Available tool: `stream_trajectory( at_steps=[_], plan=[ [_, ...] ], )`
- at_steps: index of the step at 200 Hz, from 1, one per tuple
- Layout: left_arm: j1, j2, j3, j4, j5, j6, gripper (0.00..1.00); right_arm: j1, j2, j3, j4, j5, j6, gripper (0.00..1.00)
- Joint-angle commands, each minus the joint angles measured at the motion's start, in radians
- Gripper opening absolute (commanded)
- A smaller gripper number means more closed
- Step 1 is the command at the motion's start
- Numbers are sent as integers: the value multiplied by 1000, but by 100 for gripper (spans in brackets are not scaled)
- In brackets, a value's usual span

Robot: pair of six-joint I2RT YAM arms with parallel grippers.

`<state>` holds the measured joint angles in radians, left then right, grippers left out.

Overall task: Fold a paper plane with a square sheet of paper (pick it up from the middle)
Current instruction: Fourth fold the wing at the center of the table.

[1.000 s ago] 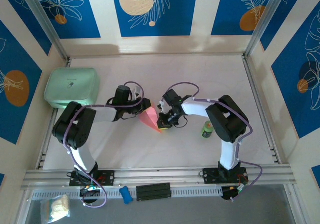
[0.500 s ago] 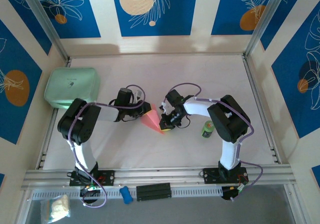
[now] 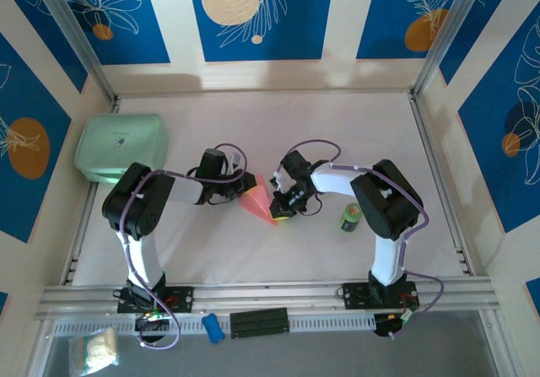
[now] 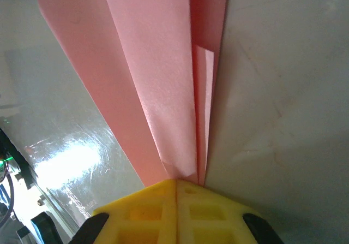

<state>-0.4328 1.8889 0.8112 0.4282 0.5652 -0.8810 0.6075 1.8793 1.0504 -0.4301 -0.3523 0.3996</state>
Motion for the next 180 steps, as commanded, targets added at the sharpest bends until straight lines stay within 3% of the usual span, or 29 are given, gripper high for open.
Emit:
stream_trajectory(
  at_steps=[1, 63, 118, 180],
  plan=[
    [-1, 25, 16, -64, -68, 20, 21, -7, -20, -35, -43, 13, -9, 6],
    [-3, 41, 8, -63, -53, 4, 21, 19, -109, 9, 106, -2, 125, 8],
    [-4, 51, 6, -45, -46, -18, 21, 63, -56, 18, 173, 122, 284, 7],
    [-6, 43, 4, -32, -39, -29, 21, 62, -8, 13, 173, 138, 301, 7]
  ],
)
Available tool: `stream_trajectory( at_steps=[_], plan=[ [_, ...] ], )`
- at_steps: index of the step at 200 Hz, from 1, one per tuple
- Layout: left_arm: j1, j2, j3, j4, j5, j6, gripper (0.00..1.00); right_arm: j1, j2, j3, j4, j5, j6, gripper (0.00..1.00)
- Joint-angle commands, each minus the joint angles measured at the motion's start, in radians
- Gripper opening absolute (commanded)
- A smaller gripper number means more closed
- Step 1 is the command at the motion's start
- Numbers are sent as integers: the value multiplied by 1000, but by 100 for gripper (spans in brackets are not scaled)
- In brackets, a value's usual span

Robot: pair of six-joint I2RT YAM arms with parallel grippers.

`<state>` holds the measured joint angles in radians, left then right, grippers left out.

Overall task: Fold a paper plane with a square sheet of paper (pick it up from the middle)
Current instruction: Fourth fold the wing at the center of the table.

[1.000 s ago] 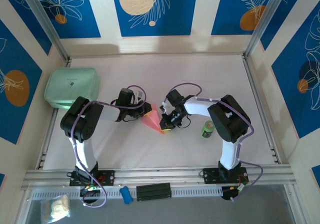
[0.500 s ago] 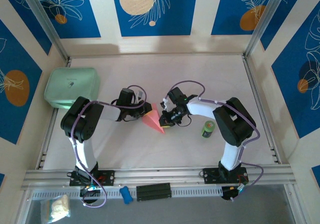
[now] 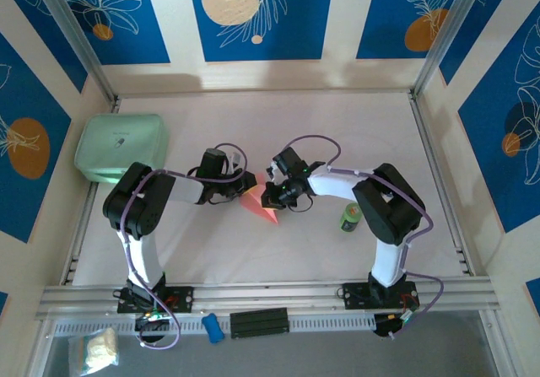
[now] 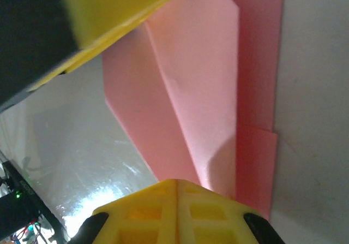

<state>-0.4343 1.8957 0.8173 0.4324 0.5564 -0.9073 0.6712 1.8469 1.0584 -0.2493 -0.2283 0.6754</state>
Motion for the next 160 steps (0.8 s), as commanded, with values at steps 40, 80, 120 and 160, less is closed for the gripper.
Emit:
stream_trajectory(
  at_steps=[40, 80, 120, 160],
  plan=[
    [-4, -23, 9, 5, 17, -58, 22, -11, 46, -18, -60, 59, 45, 6],
    [-7, -171, 24, -128, -32, 0, 27, -22, 78, -31, -102, 60, 53, 5],
    [-45, -184, -7, -192, -72, 51, 25, -31, 92, -33, -118, 60, 54, 5],
    [-105, -143, 13, -210, -78, 88, 20, -37, 99, -40, -116, 57, 56, 4]
  ],
)
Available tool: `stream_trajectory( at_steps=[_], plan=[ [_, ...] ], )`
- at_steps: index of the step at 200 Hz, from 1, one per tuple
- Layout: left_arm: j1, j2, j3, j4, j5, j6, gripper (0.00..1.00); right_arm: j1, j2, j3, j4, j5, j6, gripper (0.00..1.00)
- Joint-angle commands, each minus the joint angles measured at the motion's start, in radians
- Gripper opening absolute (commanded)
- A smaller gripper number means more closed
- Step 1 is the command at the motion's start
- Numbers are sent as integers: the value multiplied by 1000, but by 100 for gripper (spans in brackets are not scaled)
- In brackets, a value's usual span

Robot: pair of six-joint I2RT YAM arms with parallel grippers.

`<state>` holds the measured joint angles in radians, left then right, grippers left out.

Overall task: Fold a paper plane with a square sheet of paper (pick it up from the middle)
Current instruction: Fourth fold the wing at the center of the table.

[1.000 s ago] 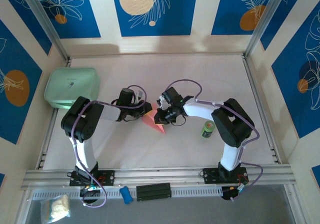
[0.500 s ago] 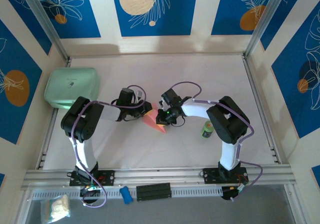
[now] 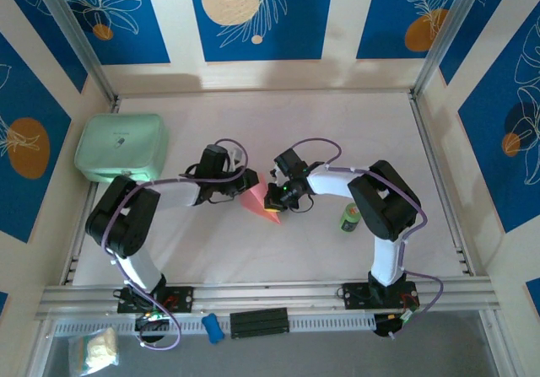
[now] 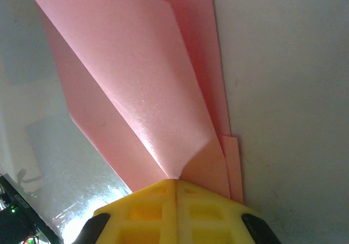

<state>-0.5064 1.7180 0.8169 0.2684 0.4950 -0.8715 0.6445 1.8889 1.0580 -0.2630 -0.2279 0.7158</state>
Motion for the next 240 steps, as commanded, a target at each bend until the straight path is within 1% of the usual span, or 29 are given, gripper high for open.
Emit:
stream_trajectory(
  at_steps=[1, 29, 79, 119, 132, 172, 212, 240],
  plan=[
    [-34, 37, 14, -46, -16, 52, 20, -11, 57, -39, -102, 56, 16, 4],
    [-51, 72, 36, -78, -32, 76, 19, -14, 60, -41, -101, 51, 17, 4],
    [-51, 131, 56, -79, -24, 78, 18, -19, 59, -51, -97, 44, 10, 4],
    [-37, 153, 72, -142, -87, 74, 18, -20, 70, -68, -116, 53, -26, 4],
    [-22, 158, 68, -151, -100, 71, 18, -22, 74, -78, -123, 55, -47, 4],
    [48, 196, 100, -189, -90, 105, 18, -34, 82, -111, -156, 47, -113, 4],
    [130, 244, 184, -250, -90, 164, 19, -46, 85, -129, -167, 33, -153, 4],
    [183, 268, 239, -292, -117, 204, 19, -48, 79, -126, -170, 38, -171, 4]
  ],
)
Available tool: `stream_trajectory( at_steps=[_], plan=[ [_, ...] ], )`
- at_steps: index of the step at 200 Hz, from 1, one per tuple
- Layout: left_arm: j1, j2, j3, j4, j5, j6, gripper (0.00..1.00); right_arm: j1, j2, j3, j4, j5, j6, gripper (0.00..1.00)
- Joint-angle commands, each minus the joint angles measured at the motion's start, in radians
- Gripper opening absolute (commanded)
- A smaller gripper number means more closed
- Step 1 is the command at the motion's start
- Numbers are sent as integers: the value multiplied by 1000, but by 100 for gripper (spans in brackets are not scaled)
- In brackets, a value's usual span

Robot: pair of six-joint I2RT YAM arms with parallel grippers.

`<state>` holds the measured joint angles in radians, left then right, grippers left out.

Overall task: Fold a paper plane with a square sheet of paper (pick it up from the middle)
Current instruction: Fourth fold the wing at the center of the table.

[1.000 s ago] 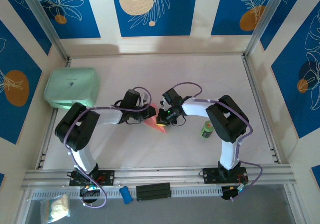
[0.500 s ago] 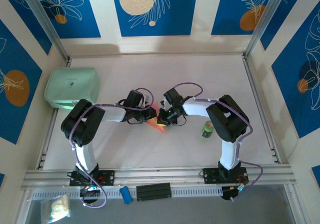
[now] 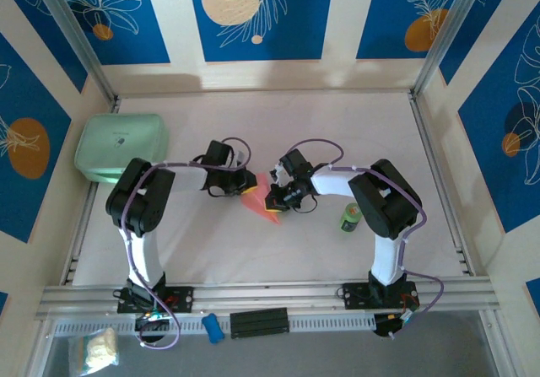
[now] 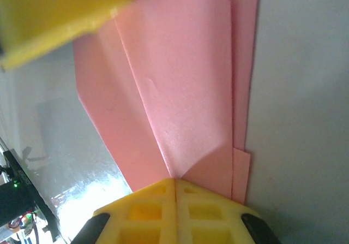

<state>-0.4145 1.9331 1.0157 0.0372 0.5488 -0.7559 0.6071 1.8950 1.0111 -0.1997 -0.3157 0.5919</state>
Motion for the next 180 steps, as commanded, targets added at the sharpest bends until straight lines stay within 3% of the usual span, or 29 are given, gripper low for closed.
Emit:
stream_trajectory(
  at_steps=[1, 68, 124, 180],
  plan=[
    [93, 53, 42, -61, -171, 89, 19, -11, 71, -79, -233, 125, -47, 4],
    [137, -44, 126, -153, -190, 176, 20, -7, 44, -30, -172, 98, -39, 5],
    [67, -241, -6, -108, -153, 74, 21, 22, 92, 120, -98, 46, 24, 5],
    [-7, -152, -26, -30, -115, 32, 17, 19, 95, 133, -66, -12, -3, 6]
  ],
)
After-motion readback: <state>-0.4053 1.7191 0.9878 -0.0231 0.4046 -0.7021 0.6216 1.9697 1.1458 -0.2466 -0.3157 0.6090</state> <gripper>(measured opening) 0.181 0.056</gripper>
